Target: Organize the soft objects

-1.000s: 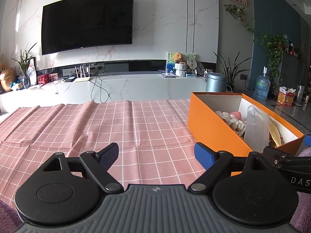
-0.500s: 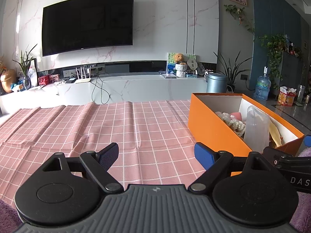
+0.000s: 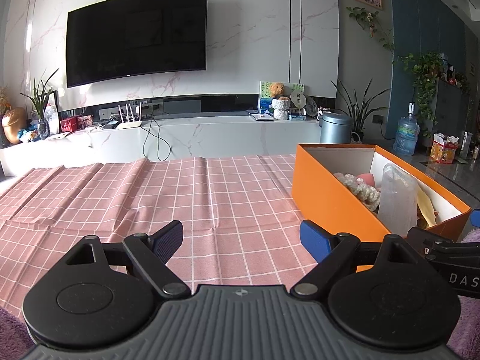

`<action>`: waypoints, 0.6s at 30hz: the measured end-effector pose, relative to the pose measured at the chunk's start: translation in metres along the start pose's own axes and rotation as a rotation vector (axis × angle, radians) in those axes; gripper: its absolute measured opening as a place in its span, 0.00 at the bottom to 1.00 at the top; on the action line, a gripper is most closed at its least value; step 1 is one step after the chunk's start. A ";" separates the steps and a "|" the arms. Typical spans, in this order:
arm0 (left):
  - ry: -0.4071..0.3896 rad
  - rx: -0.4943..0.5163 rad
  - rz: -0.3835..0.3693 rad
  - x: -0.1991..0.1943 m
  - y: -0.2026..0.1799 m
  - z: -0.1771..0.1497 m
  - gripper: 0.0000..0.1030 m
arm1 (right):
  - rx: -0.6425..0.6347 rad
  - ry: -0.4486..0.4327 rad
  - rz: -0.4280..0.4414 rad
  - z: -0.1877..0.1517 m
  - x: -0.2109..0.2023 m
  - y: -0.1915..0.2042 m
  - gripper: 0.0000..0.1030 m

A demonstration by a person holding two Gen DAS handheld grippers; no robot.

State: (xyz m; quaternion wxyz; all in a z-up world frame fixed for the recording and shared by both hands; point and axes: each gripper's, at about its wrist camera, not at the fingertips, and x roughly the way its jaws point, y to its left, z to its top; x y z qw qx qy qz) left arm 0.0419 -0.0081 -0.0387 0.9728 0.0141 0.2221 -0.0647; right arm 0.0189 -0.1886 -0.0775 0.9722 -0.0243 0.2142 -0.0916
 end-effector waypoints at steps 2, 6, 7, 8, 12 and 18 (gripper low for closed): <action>0.000 0.001 -0.001 0.000 0.000 0.000 0.99 | 0.001 -0.001 0.000 0.000 0.000 0.000 0.97; 0.000 -0.001 0.000 0.000 0.000 0.000 0.99 | 0.002 0.000 0.000 0.000 0.000 0.000 0.97; 0.000 0.001 0.000 0.000 0.000 0.000 0.99 | 0.002 -0.001 0.000 0.000 0.000 0.000 0.97; 0.000 0.001 0.000 0.000 0.000 0.000 0.99 | 0.002 -0.001 0.000 0.000 0.000 0.000 0.97; -0.001 0.002 0.002 0.000 0.000 0.000 0.99 | 0.001 -0.001 0.000 0.000 0.000 0.000 0.97; 0.004 -0.001 0.000 -0.001 0.002 0.000 0.99 | 0.002 0.002 0.000 0.000 0.000 0.001 0.97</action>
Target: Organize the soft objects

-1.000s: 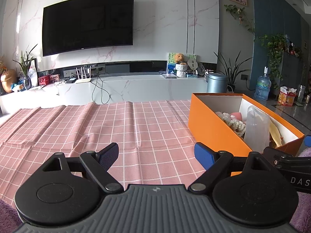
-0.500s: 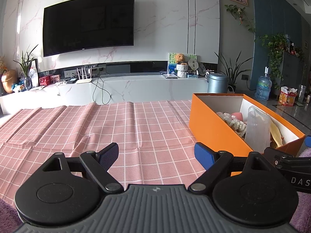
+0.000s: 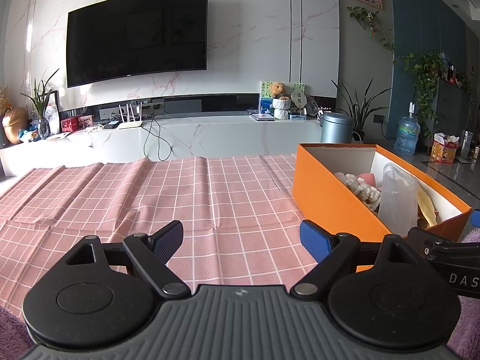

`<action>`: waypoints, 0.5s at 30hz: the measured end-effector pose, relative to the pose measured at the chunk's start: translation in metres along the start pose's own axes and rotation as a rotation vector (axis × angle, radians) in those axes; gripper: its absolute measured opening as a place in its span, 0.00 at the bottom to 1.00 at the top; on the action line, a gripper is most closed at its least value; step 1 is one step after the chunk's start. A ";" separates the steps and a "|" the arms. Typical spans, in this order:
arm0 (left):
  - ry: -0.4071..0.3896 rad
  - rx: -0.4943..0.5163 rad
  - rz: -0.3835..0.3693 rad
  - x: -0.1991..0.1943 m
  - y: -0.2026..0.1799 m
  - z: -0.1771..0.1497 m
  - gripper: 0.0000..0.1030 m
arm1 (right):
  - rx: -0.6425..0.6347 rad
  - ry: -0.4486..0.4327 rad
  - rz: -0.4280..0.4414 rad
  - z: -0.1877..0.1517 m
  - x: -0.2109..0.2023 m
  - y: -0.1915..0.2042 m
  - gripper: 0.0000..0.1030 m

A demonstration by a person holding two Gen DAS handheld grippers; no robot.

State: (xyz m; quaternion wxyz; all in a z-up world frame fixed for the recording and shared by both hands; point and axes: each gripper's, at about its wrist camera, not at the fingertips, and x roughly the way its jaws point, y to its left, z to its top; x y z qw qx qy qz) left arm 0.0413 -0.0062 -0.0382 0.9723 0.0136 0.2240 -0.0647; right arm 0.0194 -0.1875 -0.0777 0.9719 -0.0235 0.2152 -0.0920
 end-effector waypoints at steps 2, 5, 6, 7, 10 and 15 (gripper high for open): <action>0.002 0.000 0.002 0.000 0.002 0.000 0.99 | 0.000 0.000 0.000 0.000 0.000 0.000 0.97; 0.000 0.005 0.006 -0.001 0.003 0.000 0.99 | 0.000 0.000 0.001 0.000 0.000 0.000 0.97; 0.000 0.004 0.005 -0.001 0.003 0.000 0.99 | 0.000 0.000 0.000 0.000 0.000 0.000 0.97; 0.000 0.005 0.005 -0.001 0.004 0.000 0.99 | 0.001 0.000 0.000 0.000 0.000 0.000 0.97; 0.000 0.007 0.007 -0.002 0.003 0.001 0.99 | 0.000 0.001 0.000 0.000 0.000 0.000 0.97; 0.000 0.008 0.010 -0.002 0.003 0.001 0.99 | 0.001 0.000 0.000 0.000 0.000 0.000 0.97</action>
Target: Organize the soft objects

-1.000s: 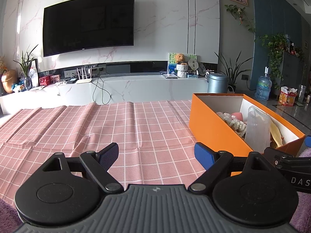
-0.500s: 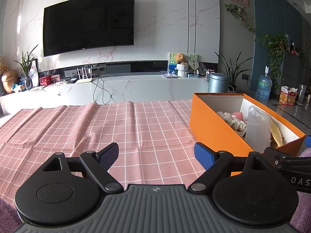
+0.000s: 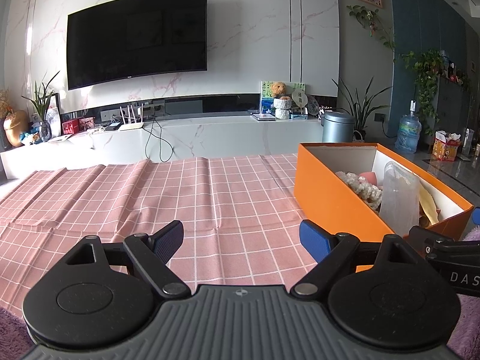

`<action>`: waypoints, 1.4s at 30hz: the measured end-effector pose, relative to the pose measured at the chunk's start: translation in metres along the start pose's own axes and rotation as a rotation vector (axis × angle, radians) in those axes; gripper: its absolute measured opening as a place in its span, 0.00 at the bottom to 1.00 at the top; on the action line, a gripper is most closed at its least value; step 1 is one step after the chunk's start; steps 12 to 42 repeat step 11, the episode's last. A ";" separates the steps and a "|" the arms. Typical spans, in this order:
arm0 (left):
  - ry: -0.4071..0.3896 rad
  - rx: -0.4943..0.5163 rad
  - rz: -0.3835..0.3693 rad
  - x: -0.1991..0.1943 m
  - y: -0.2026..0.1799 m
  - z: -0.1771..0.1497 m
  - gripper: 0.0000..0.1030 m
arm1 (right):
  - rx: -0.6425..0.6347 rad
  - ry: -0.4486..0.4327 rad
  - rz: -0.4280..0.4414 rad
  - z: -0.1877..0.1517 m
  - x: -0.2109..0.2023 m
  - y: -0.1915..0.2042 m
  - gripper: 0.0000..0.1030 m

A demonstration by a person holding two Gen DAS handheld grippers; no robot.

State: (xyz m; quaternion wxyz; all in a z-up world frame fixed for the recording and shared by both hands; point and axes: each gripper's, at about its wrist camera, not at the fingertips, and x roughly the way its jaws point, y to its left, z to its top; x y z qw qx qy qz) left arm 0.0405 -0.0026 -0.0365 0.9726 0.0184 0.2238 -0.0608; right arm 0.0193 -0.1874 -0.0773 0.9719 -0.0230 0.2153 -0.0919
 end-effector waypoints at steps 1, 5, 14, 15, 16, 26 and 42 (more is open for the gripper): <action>0.000 0.001 0.000 0.000 0.000 0.000 0.99 | 0.000 0.000 0.000 0.000 0.000 0.000 0.97; -0.001 0.001 -0.001 0.000 0.000 0.000 0.99 | 0.000 0.000 0.000 0.000 0.000 0.000 0.97; -0.002 0.002 -0.004 0.000 0.000 0.001 0.99 | 0.000 0.000 0.000 0.000 0.000 0.000 0.97; -0.002 0.002 -0.004 0.000 0.000 0.001 0.99 | 0.000 0.000 0.000 0.000 0.000 0.000 0.97; -0.002 0.002 -0.004 0.000 0.000 0.001 0.99 | 0.000 0.000 0.000 0.000 0.000 0.000 0.97; -0.002 0.002 -0.004 0.000 0.000 0.001 0.99 | 0.000 0.000 0.000 0.000 0.000 0.000 0.97; -0.002 0.002 -0.004 0.000 0.000 0.001 0.99 | 0.000 0.000 0.000 0.000 0.000 0.000 0.97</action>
